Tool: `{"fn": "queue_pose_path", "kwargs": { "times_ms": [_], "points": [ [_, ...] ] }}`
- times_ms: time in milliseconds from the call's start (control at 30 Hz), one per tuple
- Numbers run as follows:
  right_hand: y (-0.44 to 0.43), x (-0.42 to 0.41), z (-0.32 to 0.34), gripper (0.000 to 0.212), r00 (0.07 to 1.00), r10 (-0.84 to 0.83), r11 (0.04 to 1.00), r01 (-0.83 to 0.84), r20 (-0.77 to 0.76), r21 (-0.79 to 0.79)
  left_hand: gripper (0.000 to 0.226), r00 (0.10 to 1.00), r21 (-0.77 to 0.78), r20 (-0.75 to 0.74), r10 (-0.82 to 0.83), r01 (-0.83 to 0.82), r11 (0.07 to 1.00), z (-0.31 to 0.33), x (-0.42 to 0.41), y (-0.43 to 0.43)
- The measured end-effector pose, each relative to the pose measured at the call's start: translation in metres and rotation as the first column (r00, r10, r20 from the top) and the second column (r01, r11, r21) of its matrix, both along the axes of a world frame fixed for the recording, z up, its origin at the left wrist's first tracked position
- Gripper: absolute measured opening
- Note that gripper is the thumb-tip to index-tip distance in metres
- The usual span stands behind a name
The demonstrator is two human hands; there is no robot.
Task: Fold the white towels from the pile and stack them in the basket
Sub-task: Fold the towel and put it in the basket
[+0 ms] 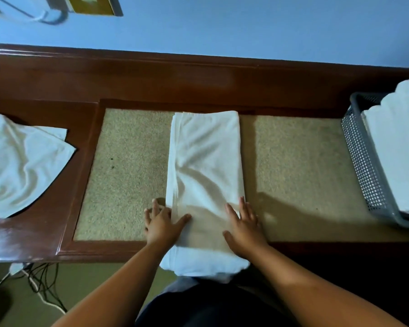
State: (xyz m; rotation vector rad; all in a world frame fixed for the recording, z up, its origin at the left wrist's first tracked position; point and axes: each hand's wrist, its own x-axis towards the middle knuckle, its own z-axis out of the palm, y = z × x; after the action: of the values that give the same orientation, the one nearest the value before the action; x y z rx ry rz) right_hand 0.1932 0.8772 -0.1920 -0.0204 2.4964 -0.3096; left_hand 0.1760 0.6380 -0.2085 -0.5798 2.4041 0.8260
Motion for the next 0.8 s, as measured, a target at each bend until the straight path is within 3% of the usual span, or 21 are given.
{"fn": "queue_pose_path", "kwargs": {
  "times_ms": [67,200,300,500,600,667,733,800],
  "points": [
    [0.002,0.015,-0.004,0.081,1.0,-0.014,1.0,0.014,0.006,-0.001,0.063,1.0,-0.02,-0.004,-0.01,0.01,1.0,-0.001,0.021,0.004],
    [0.003,0.032,-0.009,0.082,0.998,-0.059,0.998,0.059,-0.024,-0.01,0.057,0.955,-0.028,-0.277,0.111,-0.124,0.992,0.001,0.059,0.012],
    [0.004,0.044,-0.008,0.081,0.996,-0.085,0.996,0.085,-0.023,-0.027,0.042,0.979,-0.089,-0.187,0.08,-0.098,0.991,0.0,0.078,0.019],
    [0.015,0.06,-0.001,0.082,0.993,-0.108,0.993,0.109,0.042,-0.041,0.042,0.961,-0.038,-0.023,0.277,-0.277,0.96,0.007,0.08,0.044],
    [0.023,0.071,0.003,0.081,0.985,-0.137,0.988,0.144,0.102,-0.061,0.027,0.89,0.012,-0.08,0.449,-0.45,0.893,0.01,0.081,0.045],
    [0.025,0.083,0.001,0.079,0.985,-0.163,0.983,0.167,0.06,-0.07,0.02,0.835,0.01,-0.152,0.529,-0.534,0.845,0.008,0.093,0.044],
    [0.023,0.095,-0.003,0.068,0.961,-0.268,0.958,0.259,-0.063,-0.125,0.02,0.821,-0.039,-0.173,0.544,-0.558,0.829,0.006,0.108,0.047],
    [0.021,0.104,-0.006,0.047,0.866,-0.491,0.858,0.464,-0.09,-0.222,0.042,0.76,-0.003,-0.168,0.628,-0.637,0.771,0.003,0.118,0.051]
  ]
}}
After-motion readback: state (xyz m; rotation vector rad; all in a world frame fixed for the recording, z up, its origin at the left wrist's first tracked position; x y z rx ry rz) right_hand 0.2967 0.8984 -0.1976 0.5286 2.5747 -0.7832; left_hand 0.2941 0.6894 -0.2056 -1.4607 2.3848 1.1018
